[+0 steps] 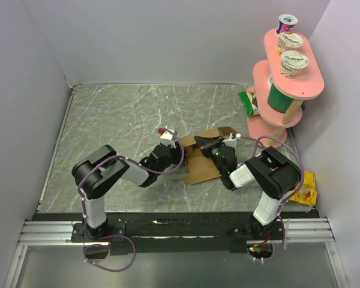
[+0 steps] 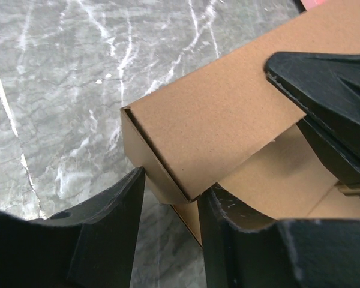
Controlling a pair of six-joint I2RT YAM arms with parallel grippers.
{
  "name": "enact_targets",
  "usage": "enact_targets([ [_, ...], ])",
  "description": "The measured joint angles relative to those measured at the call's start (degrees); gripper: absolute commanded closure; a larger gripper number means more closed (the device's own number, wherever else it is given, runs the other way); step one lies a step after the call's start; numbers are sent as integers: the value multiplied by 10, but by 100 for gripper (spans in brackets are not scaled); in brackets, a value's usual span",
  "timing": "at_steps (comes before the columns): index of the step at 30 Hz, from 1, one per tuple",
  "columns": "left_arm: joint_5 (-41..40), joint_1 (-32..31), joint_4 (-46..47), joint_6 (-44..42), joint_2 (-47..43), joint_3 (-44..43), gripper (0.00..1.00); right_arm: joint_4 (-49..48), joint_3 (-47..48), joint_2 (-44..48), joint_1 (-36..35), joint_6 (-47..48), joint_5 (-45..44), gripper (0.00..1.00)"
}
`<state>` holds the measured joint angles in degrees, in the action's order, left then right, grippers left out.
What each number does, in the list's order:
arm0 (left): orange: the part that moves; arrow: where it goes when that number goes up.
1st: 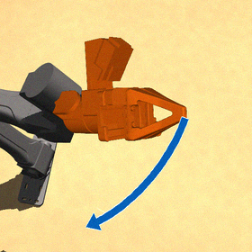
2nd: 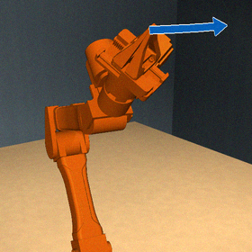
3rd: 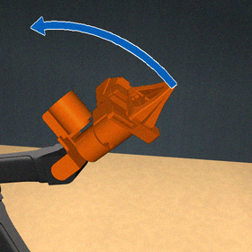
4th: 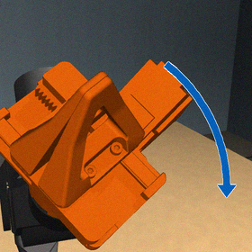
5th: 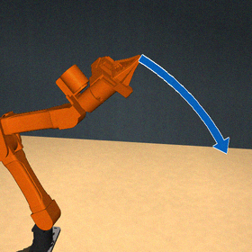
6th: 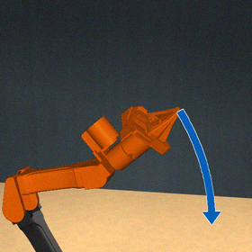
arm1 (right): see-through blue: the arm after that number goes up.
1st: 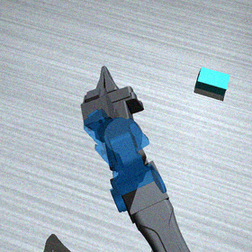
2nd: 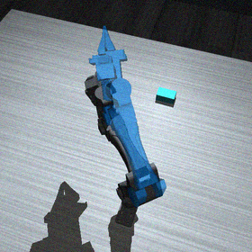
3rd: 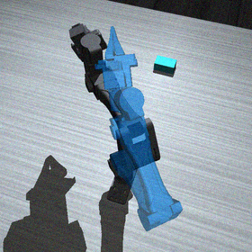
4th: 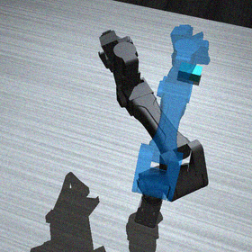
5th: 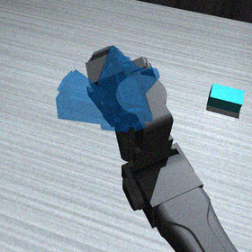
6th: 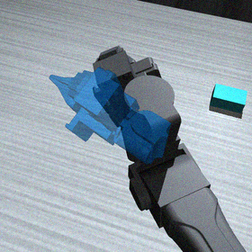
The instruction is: Fold the paper box
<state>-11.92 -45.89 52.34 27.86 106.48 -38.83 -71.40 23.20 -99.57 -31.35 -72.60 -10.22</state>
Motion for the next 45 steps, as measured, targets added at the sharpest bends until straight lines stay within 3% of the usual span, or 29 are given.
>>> enact_targets([
  [4,-46,-13,1,0,7,-7,75,10,0,5,-3,-6,-10,100],
  [14,-242,-69,-34,-2,43,-63,83,49,2,26,-12,-15,-41,100],
  [21,-285,-77,-21,-29,50,-63,86,72,3,38,-21,-24,-48,100],
  [23,-283,-77,-5,-47,47,-52,87,89,7,47,-25,-24,-47,94],
  [26,-269,-76,1,-80,39,-41,88,120,11,63,-29,-23,-43,69],
  [27,-265,-74,1,-91,36,-38,88,133,11,70,-29,-21,-39,53],
  [33,-223,-52,3,-151,-9,12,90,223,-3,133,-39,17,-12,18],
  [38,-165,-35,-13,-169,-63,47,90,283,-13,249,-40,66,0,17],
  [45,-81,-16,-116,-162,-177,50,90,447,-52,539,-41,196,-3,12],
])
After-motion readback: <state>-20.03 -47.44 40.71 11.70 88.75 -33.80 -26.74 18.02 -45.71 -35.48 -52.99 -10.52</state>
